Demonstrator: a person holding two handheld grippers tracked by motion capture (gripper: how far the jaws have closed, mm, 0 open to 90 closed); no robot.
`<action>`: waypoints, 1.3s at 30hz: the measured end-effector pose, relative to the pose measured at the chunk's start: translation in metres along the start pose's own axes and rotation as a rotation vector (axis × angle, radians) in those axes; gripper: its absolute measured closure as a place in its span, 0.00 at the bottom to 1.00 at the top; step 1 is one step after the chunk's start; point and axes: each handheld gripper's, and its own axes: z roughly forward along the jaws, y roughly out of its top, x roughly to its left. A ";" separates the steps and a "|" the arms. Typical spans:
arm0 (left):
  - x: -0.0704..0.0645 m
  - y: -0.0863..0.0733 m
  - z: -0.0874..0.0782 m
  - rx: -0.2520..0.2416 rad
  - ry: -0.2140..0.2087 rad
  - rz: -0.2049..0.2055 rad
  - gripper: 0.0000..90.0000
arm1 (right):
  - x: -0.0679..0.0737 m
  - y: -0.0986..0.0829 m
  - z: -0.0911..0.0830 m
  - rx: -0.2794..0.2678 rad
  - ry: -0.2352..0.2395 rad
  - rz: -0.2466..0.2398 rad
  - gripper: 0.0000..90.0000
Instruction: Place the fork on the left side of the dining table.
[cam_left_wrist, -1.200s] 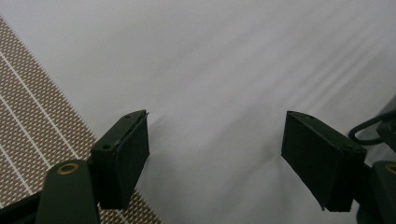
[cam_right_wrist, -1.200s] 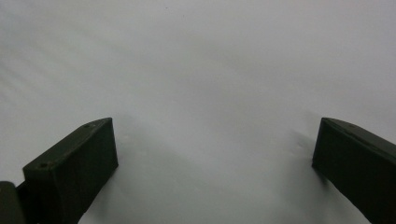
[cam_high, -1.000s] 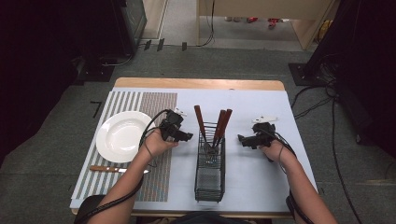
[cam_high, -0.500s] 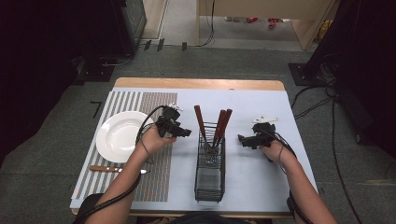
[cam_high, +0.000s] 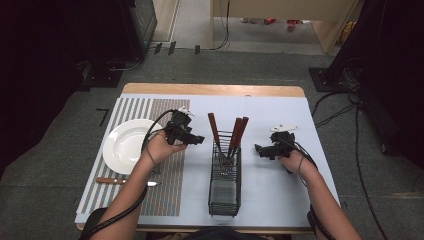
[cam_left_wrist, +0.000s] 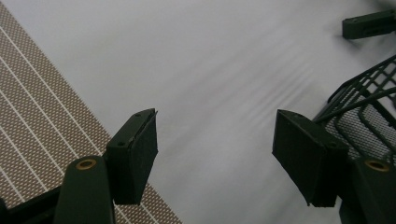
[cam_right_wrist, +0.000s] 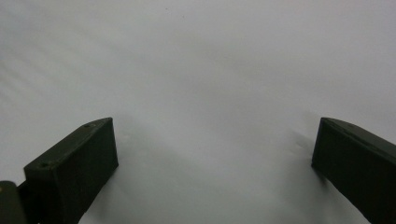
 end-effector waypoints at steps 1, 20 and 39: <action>0.000 0.000 -0.002 0.002 -0.005 -0.005 0.36 | 0.000 0.000 0.000 0.000 0.000 0.000 0.00; -0.010 0.014 -0.032 -0.035 -0.014 0.026 0.46 | 0.000 0.000 0.000 0.000 0.001 0.000 0.00; -0.030 0.030 -0.068 -0.120 -0.076 0.102 0.46 | 0.000 0.000 0.000 -0.001 0.000 0.001 0.00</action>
